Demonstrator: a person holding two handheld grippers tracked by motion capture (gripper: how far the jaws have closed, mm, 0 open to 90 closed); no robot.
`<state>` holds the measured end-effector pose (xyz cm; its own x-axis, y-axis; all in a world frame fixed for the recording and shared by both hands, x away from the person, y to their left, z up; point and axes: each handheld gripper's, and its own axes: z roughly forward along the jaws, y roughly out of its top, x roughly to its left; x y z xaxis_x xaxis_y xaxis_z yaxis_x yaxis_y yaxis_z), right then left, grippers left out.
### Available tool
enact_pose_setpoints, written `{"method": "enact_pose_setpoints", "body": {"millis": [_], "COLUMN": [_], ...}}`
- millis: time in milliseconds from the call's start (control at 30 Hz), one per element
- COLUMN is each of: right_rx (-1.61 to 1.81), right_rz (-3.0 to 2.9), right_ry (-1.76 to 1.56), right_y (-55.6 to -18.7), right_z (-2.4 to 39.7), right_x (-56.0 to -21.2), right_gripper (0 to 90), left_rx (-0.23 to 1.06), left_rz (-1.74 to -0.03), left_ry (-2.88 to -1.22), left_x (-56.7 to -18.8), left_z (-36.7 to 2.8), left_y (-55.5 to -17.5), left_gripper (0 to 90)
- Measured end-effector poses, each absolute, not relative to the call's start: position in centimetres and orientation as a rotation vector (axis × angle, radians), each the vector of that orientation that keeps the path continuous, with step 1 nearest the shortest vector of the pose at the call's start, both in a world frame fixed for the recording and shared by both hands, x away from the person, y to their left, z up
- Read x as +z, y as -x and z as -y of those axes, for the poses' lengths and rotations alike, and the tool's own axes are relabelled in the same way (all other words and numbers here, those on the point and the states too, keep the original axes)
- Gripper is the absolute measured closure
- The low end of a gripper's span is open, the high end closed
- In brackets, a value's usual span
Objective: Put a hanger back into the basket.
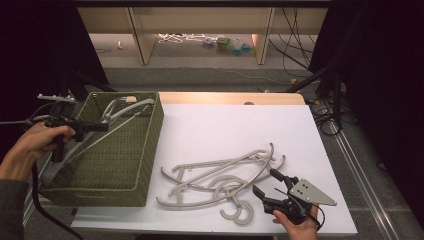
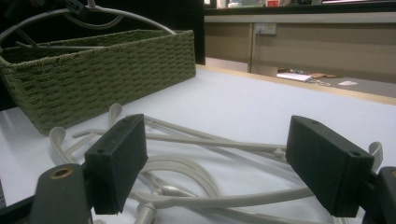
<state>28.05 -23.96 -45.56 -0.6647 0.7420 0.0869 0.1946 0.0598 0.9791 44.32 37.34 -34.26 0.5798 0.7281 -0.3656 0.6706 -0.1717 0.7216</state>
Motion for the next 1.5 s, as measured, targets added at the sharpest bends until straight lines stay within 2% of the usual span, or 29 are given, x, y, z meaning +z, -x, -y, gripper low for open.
{"method": "enact_pose_setpoints", "body": {"millis": [567,933,1500], "right_rx": [1.652,1.624,1.632], "right_rz": [-1.903,-1.925,-1.932], "right_ry": [-0.927,-0.923,-0.926], "right_y": [-28.2,-28.3,-28.1], "right_z": [23.7,23.8,23.9], "right_x": [-45.6,-45.5,-45.4], "right_gripper": [21.5,21.5,21.6], "left_rx": [0.034,-0.008,0.018], "left_rz": [-1.146,-1.176,-1.204], "left_ry": [-1.936,-2.029,-2.083], "left_x": [-35.9,-39.4,-40.0], "left_z": [-36.1,-36.0,-34.9], "left_y": [-44.8,-44.2,-44.1], "left_gripper": [80.3,80.4,80.3]}}
